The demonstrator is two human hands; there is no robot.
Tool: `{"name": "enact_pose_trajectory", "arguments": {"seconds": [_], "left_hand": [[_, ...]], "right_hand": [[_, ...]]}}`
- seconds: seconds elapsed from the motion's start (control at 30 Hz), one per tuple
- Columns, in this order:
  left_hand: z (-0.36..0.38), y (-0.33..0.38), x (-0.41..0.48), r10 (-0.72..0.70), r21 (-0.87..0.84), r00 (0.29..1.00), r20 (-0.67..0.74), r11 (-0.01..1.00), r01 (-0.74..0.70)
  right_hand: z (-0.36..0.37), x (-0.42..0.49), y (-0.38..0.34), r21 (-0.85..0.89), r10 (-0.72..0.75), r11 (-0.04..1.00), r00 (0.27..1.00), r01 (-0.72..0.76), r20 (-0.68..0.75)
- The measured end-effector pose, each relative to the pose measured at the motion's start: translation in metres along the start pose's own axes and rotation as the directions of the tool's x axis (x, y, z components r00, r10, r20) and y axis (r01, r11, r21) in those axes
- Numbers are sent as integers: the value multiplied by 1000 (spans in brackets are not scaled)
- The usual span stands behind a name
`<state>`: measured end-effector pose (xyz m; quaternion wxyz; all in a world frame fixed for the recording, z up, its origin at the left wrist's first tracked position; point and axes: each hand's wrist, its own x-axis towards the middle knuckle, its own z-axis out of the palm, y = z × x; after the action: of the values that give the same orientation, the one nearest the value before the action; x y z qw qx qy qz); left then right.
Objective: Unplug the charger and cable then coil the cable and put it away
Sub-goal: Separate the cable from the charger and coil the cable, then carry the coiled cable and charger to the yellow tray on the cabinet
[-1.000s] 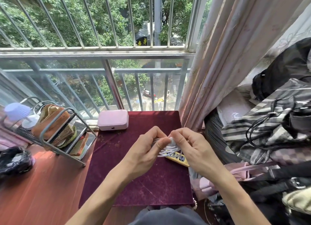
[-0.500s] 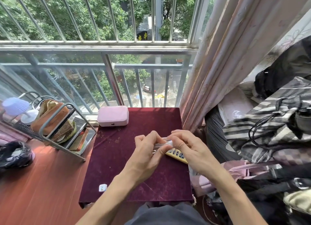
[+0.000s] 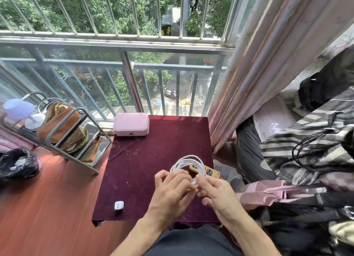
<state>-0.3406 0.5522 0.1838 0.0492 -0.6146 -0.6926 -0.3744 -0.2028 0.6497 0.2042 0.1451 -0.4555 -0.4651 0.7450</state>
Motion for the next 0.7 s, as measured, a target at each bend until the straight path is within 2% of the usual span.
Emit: {"name": "enact_pose_trajectory", "arguments": {"seconds": [0.07, 0.1, 0.13, 0.17, 0.2, 0.23, 0.27, 0.33, 0.47, 0.57, 0.7], "left_hand": [[-8, -1, 1, -216, -131, 976, -17, 968, 212], [-13, -4, 5, -371, -208, 929, 10, 908, 364], [-18, -7, 10, -512, -294, 852, 110, 802, 520], [-20, -11, 16, -593, -379, 760, 266, 660, 648], [-21, -15, 21, -602, -434, 674, 428, 517, 737], [-21, -19, 25, -553, -453, 633, 542, 441, 774], [-21, -22, 28, -514, -445, 640, 571, 461, 768], [-18, -24, 27, -491, -448, 702, 516, 544, 710], [-8, -23, 15, -591, -434, 724, 355, 582, 688], [3, -18, 9, -707, -484, 665, 242, 506, 714], [19, -18, -7, -805, -559, 536, 255, 330, 761]], "right_hand": [[-4, 1, 4, -147, -46, 988, 999, 46, 3], [-6, 2, 5, -193, -61, 979, 998, 66, 32], [-6, 2, 5, -206, -67, 975, 995, 81, 75], [-6, 2, 4, -201, -70, 975, 990, 93, 120], [-5, 2, 3, -200, -73, 974, 984, 105, 160], [-4, 2, 2, -209, -80, 970, 979, 120, 190], [-2, 3, 1, -230, -93, 963, 974, 141, 207], [-1, 4, 2, -276, -123, 944, 970, 180, 211], [7, 10, 10, -341, -142, 922, 980, 182, 140], [18, 15, 22, -283, -207, 940, 978, 189, -34], [26, 26, 42, -247, -162, 959, 983, 137, -84]]}}
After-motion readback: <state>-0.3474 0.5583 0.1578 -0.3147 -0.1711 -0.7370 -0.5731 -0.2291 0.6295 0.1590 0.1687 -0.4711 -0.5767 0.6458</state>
